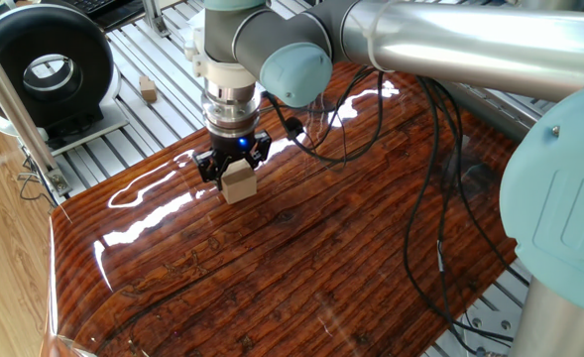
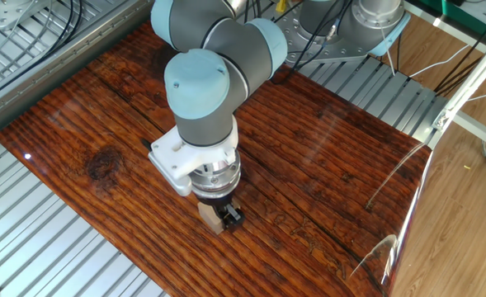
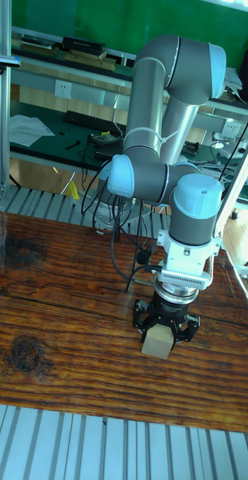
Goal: Hold a small block with the gripper and sweep it from left to right on the table
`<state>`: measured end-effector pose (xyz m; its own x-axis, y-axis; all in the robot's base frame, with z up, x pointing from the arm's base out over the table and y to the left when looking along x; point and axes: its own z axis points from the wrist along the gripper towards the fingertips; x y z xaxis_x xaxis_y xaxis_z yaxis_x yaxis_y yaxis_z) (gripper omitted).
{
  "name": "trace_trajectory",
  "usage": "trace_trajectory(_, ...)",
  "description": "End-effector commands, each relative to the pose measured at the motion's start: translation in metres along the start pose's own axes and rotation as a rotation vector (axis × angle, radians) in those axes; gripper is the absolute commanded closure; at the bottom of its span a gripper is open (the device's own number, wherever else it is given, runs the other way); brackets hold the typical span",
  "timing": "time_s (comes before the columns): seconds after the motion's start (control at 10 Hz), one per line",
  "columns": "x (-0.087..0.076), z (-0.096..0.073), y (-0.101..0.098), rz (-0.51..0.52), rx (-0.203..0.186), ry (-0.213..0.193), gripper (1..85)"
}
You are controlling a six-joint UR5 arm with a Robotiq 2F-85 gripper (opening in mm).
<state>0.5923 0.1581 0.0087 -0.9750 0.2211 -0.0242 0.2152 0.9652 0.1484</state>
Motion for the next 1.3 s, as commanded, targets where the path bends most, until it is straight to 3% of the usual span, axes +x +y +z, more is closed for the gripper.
trace_trajectory(0.0,0.0,-0.002,0.006,0.013,-0.026,0.005,84.7)
trace_trajectory(0.5,0.0,0.005,0.019,0.034,-0.016,-0.006,84.7)
trace_trajectory(0.9,0.004,-0.001,0.017,0.036,-0.021,0.007,84.7)
trace_trajectory(1.2,0.001,0.008,0.017,0.035,-0.015,-0.003,84.7)
